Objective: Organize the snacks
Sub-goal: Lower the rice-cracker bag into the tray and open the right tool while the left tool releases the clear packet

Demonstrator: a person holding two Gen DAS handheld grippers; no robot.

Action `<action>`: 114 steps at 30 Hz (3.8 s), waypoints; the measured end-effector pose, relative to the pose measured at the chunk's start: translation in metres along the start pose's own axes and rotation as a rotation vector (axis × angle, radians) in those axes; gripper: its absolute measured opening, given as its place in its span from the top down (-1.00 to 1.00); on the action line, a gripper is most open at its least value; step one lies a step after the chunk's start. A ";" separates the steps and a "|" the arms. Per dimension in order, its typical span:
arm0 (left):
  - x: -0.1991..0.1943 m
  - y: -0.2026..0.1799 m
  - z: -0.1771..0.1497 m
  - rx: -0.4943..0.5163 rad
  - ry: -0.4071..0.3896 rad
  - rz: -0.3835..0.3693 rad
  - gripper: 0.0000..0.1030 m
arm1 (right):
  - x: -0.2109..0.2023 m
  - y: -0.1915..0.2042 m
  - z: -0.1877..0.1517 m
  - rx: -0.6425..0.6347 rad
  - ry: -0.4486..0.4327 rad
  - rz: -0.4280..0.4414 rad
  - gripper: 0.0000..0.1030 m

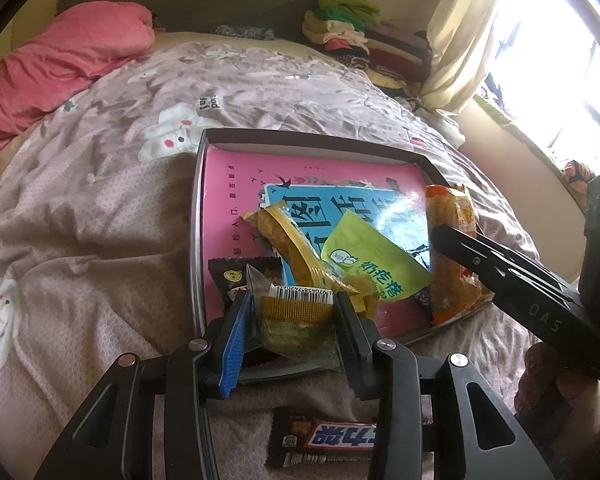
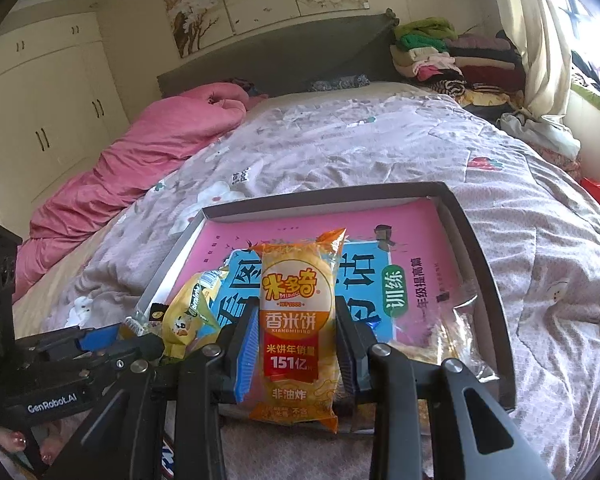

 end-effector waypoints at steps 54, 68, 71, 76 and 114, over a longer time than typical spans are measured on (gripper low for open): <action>0.007 -0.001 0.004 0.007 -0.001 -0.079 0.15 | 0.026 0.023 -0.007 -0.033 0.064 -0.076 0.32; 0.007 -0.003 0.004 0.008 0.005 -0.083 0.14 | 0.023 0.019 -0.011 -0.018 0.073 -0.068 0.31; 0.007 -0.004 0.002 0.012 0.008 -0.082 0.13 | 0.021 0.018 -0.012 -0.016 0.074 -0.066 0.30; 0.006 -0.004 0.002 0.007 0.011 -0.086 0.12 | 0.017 0.017 -0.015 -0.011 0.080 -0.067 0.26; -0.015 0.001 0.010 -0.002 -0.017 -0.099 -0.36 | -0.013 0.010 -0.008 0.003 0.048 -0.079 0.16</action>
Point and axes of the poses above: each gripper's, at about its wrist camera, not at the fingertips, and x roughly the way its jaws point, y to its left, z to its top, the point moved 5 cm from there along x, roughly the way its jaws point, and after that the axes turned 5 degrees about -x, right-handed, at the moved point
